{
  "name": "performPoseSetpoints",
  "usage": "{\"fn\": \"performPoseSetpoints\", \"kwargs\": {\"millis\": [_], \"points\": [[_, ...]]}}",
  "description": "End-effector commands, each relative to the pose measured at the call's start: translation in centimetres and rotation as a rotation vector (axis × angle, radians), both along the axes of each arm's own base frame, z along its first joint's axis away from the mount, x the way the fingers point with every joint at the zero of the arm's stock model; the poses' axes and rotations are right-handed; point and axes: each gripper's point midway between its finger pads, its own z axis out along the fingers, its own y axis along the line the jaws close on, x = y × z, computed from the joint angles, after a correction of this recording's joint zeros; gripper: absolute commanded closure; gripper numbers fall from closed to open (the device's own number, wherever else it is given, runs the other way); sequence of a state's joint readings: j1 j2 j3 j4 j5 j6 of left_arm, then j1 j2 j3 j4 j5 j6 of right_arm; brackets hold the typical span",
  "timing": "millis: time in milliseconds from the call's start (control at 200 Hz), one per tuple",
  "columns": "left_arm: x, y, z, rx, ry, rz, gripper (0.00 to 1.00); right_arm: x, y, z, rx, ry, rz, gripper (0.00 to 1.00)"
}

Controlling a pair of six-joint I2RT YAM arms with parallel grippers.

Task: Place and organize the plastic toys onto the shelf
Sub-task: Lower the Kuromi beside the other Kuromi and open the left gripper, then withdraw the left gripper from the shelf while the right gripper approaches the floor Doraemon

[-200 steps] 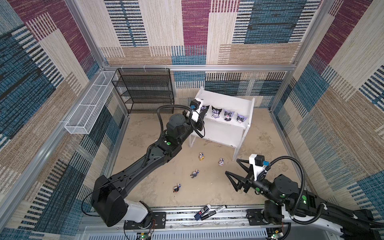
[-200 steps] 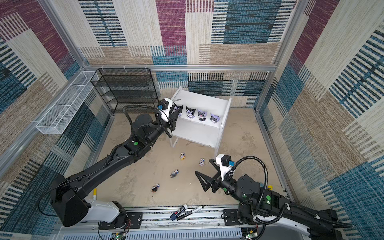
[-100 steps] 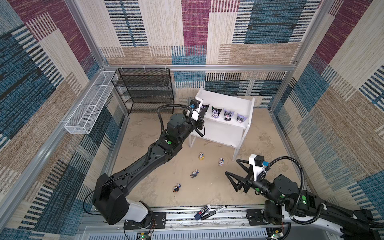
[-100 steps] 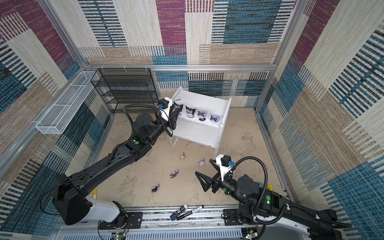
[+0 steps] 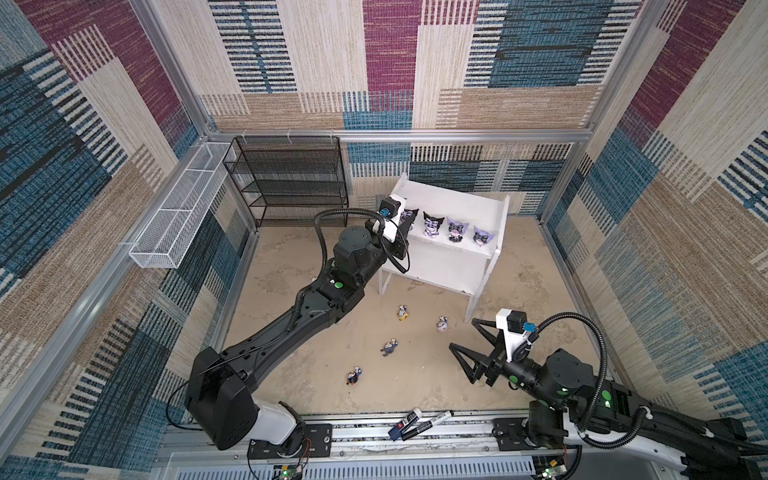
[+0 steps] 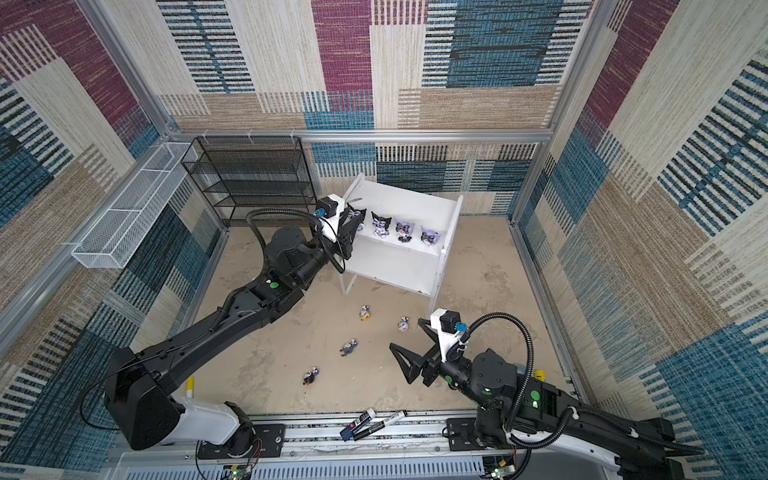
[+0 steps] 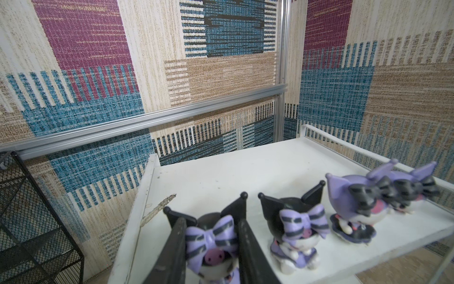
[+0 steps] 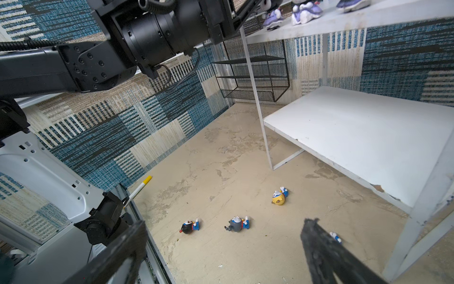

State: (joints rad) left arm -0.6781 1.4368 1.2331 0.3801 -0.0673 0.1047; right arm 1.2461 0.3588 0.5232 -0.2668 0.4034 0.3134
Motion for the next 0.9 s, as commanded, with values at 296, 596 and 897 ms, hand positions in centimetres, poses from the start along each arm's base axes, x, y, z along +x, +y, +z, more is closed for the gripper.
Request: {"fn": "performPoseSetpoints", "kwargs": {"millis": [296, 596, 897], "points": [[-0.4, 0.1, 1.3, -0.041, -0.020, -0.014, 0.46, 0.1, -0.1, 0.2, 0.009, -0.002, -0.007, 0.00], [-1.7, 1.1, 3.0, -0.054, -0.041, -0.014, 0.23, 0.1, 0.1, -0.1, 0.001, 0.003, -0.005, 0.00], [-6.7, 6.2, 2.5, -0.077, 0.042, 0.026, 0.01, 0.4, 1.5, -1.9, -0.039, 0.035, 0.001, 0.00]]}}
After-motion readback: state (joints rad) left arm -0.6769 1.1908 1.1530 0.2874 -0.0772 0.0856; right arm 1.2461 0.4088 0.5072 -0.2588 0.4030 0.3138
